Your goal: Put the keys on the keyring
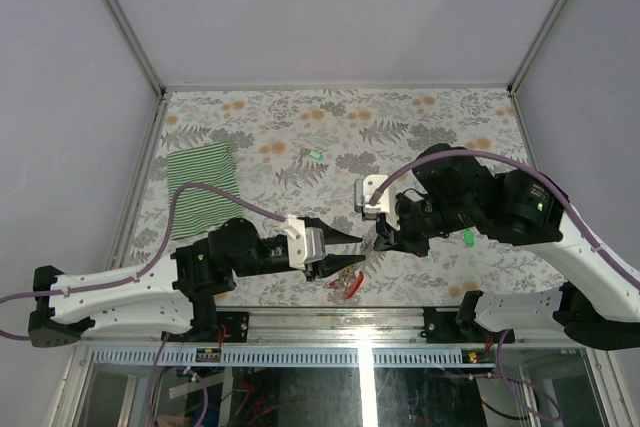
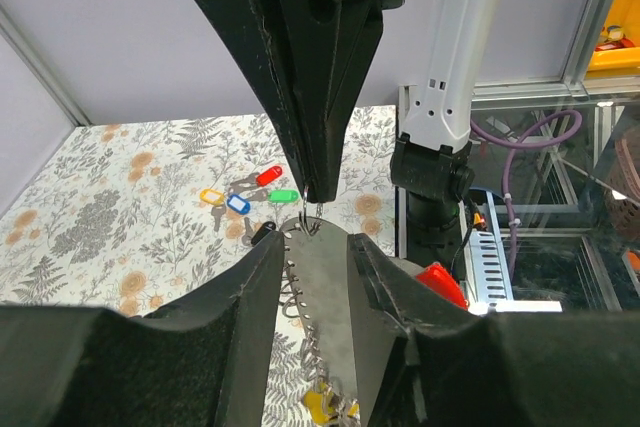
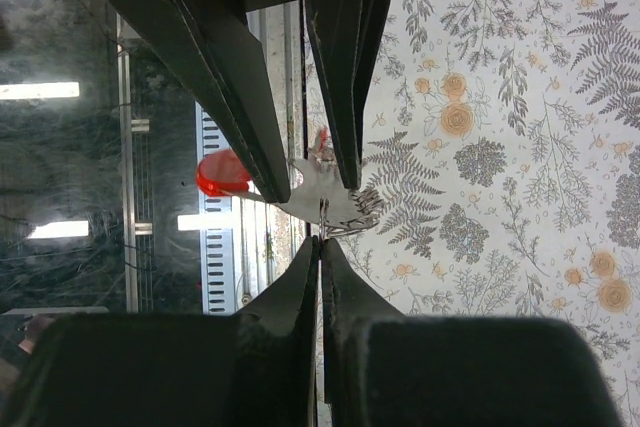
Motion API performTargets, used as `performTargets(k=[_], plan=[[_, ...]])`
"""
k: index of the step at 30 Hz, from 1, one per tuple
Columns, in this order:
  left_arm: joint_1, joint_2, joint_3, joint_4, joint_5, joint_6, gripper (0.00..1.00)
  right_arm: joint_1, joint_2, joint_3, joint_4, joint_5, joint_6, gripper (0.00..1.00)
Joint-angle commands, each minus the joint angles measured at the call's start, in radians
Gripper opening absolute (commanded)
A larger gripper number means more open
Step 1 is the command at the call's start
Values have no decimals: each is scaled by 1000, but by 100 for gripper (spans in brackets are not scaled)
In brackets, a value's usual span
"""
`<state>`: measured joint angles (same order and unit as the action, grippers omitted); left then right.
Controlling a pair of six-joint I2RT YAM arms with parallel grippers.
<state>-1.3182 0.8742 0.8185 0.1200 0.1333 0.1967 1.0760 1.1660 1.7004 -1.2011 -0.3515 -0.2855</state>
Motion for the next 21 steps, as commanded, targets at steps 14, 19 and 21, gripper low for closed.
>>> performTargets(k=[14,19,21], plan=[[2,17,42,85,31,-12,31,26,-7,-20,31,-8,-19,0],[3,27,50,84,41,-13,29,28,-9,-24,34,-9,-18,0],[2,31,51,84,43,-13,28,29,-11,-24,35,-10,-18,0]])
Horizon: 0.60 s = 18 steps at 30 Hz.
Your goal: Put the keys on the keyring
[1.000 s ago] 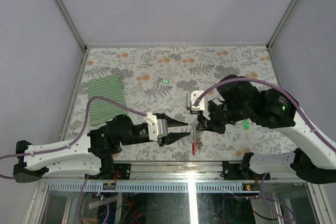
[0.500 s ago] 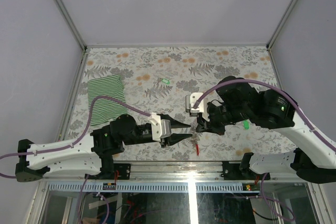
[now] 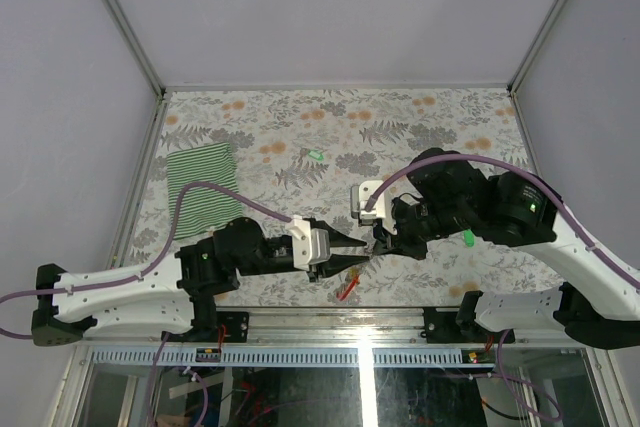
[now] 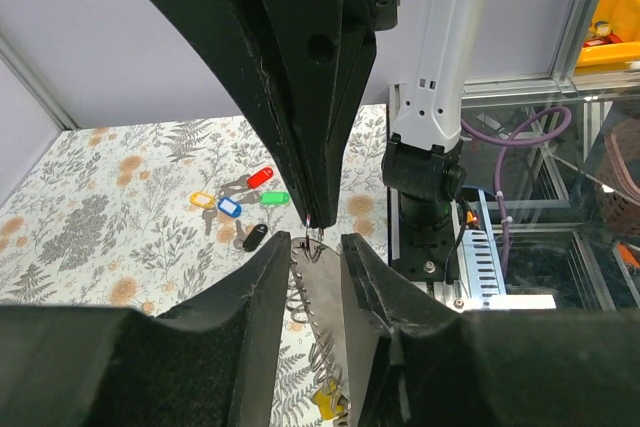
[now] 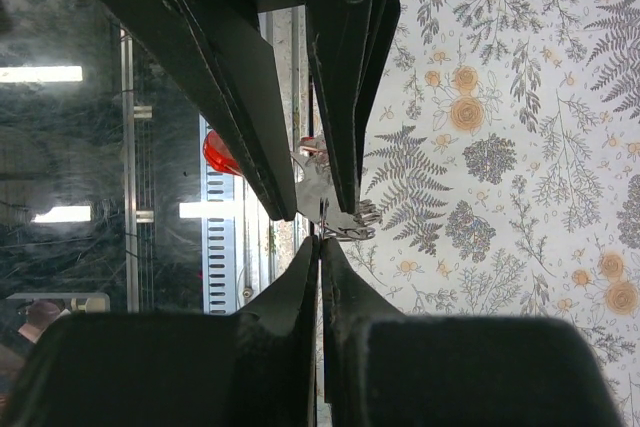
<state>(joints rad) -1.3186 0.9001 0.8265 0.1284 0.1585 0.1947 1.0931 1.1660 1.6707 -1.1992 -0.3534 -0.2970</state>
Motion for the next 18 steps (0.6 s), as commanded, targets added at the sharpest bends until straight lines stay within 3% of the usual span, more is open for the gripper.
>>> performTargets(k=[1,8,18], plan=[[3,7,45,76,19,-12,27,13,-11,6,34,-9,-8,0],[3,15,54,71,27,-11,16,16,-12,2,37,-9,-11,0],[3,22,62,45,40,-10,14,17,-17,7,43,-20,-14,0]])
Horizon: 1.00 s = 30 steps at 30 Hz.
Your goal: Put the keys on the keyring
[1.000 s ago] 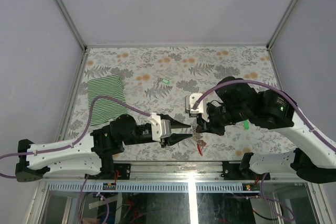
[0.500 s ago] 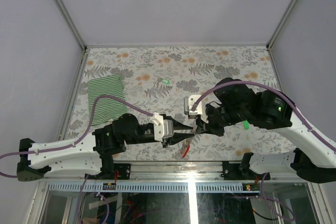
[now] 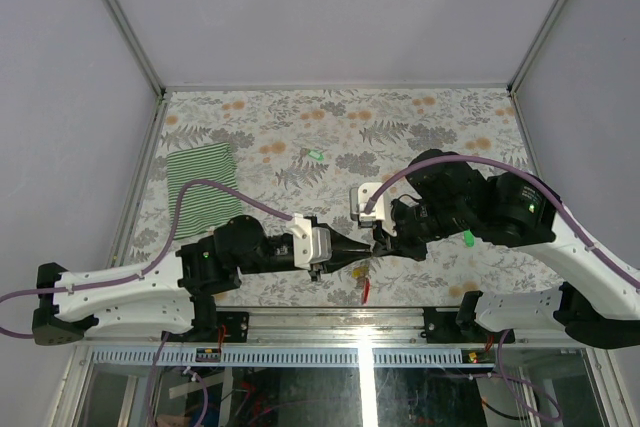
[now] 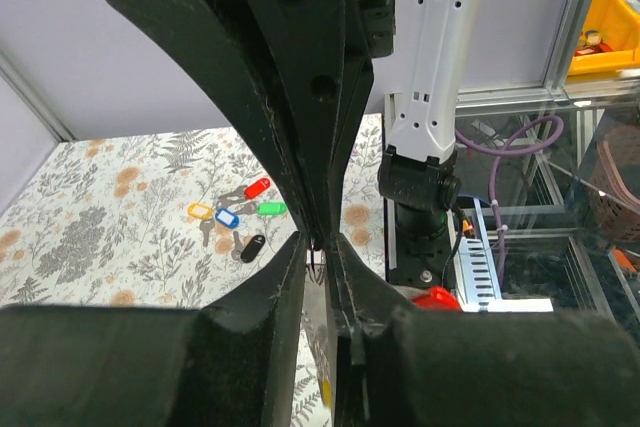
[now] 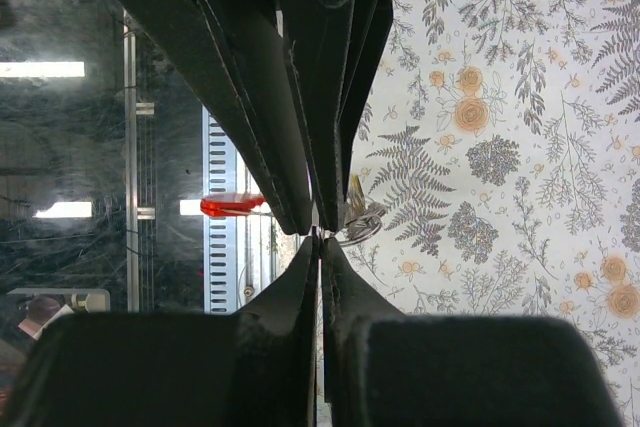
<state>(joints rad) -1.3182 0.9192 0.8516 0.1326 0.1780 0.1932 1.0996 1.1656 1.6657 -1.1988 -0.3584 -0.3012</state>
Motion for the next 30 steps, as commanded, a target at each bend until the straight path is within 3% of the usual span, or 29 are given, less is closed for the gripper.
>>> performTargets(k=[1,13,30], plan=[[3,3,38,38,21,-9,14,11,-17,12,43,-16,-10,0],[3,9,44,12,29,-7,22,12,-26,18,50,-19,-13,0],[1,26,52,-1,19,-6,21,11,-41,20,56,-30,-14,0]])
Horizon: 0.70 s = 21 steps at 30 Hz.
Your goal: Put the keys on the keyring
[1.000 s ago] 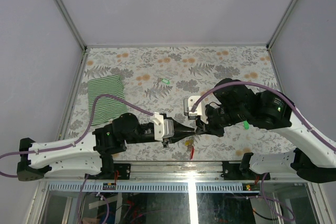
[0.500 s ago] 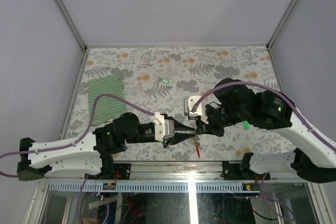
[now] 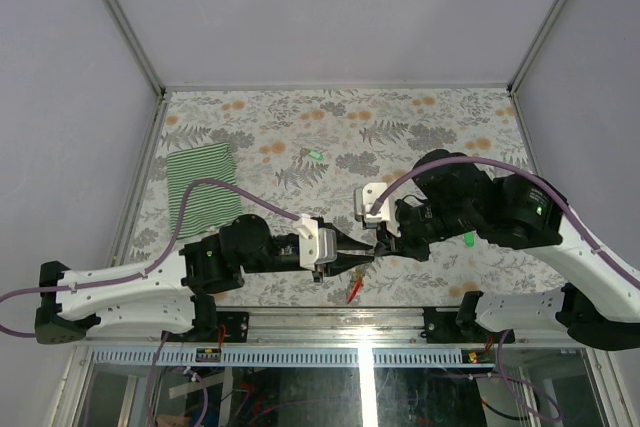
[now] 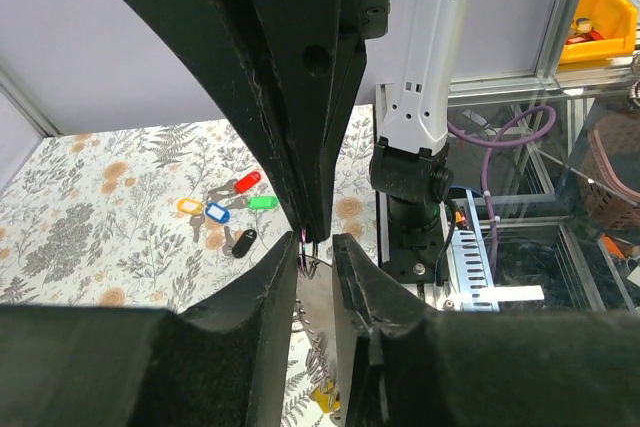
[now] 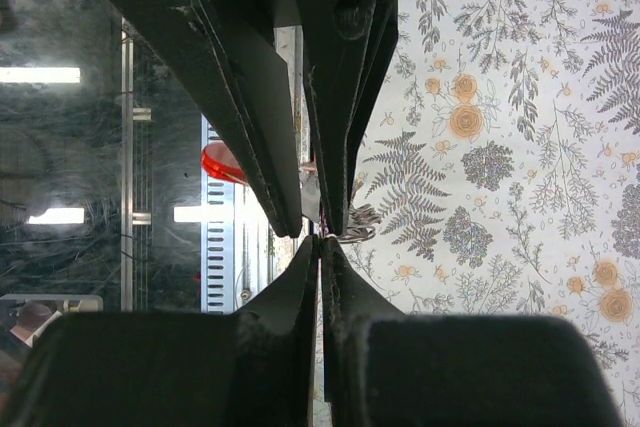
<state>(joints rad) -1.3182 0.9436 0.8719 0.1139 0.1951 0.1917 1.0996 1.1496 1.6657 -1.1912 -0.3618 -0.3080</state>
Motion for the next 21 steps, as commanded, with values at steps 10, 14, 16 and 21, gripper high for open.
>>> performTargets(k=[10,14,16,21], plan=[[2,-21,18,50,-1,-9,0,11,-30,15,55,-20,-13,9],[1,-57,-22,113,-5,-15,0,11,-80,-12,129,12,-8,33],[3,-87,-47,145,-21,-15,0,11,-135,-73,219,40,-3,41],[3,-173,-115,245,-49,-25,0,12,-329,-290,526,80,2,48]])
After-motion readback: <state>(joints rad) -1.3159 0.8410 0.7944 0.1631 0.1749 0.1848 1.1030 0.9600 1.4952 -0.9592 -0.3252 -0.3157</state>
